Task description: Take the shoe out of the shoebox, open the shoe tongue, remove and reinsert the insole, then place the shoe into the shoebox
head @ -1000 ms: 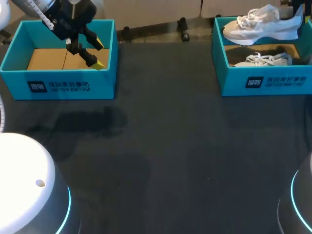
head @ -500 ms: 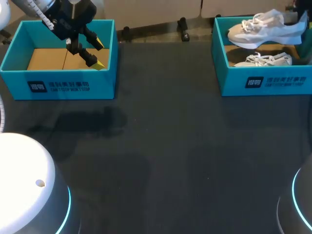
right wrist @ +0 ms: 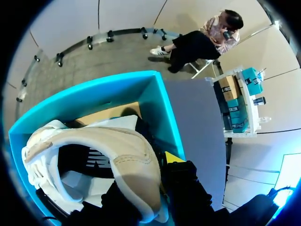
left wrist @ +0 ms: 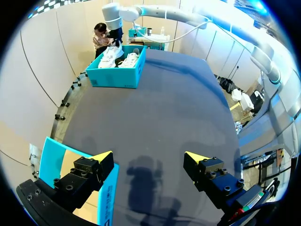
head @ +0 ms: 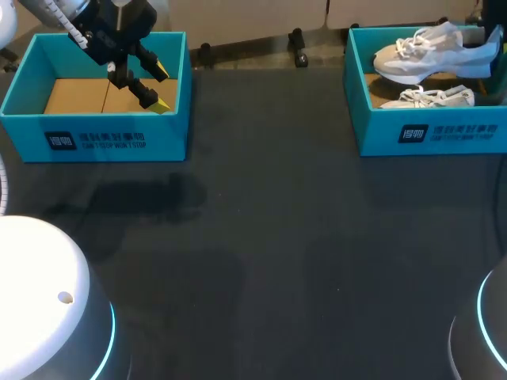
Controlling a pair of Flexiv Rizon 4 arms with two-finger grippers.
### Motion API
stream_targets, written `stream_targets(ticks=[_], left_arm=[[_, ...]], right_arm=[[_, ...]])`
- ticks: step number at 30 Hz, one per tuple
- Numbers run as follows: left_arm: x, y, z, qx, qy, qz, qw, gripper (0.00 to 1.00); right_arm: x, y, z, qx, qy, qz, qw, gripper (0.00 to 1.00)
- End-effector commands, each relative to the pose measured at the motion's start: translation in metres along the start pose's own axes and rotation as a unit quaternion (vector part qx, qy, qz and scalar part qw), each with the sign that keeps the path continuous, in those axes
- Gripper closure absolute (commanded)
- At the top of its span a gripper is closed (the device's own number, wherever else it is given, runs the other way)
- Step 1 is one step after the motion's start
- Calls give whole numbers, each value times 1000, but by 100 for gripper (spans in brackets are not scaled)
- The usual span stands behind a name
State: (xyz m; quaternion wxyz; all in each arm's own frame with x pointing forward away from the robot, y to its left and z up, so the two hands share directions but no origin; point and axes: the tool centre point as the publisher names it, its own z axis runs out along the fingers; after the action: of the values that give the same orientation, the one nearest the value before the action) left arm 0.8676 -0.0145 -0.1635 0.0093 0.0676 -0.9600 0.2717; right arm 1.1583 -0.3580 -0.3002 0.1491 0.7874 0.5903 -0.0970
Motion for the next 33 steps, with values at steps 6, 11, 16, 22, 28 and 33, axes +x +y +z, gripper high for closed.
stream_targets(ticks=[6,11,16,22,28,33], left_arm=[[0,-1,0,-2,0,0,1000,0],[0,-1,0,-2,0,0,1000,0],[0,-1,0,-2,0,0,1000,0],[0,-1,0,-2,0,0,1000,0],[0,-1,0,-2,0,0,1000,0],[0,-1,0,-2,0,0,1000,0]], right_arm=[[4,8,18,7,-4,1,1000,100],[4,7,25,8,-3,2,1000,100],[6,7,33,8,-2,4,1000,100],[10,6,41,13,-2,3,1000,100],[12,6,48,17,-1,4,1000,100],[13,7,53,18,0,5,1000,100]])
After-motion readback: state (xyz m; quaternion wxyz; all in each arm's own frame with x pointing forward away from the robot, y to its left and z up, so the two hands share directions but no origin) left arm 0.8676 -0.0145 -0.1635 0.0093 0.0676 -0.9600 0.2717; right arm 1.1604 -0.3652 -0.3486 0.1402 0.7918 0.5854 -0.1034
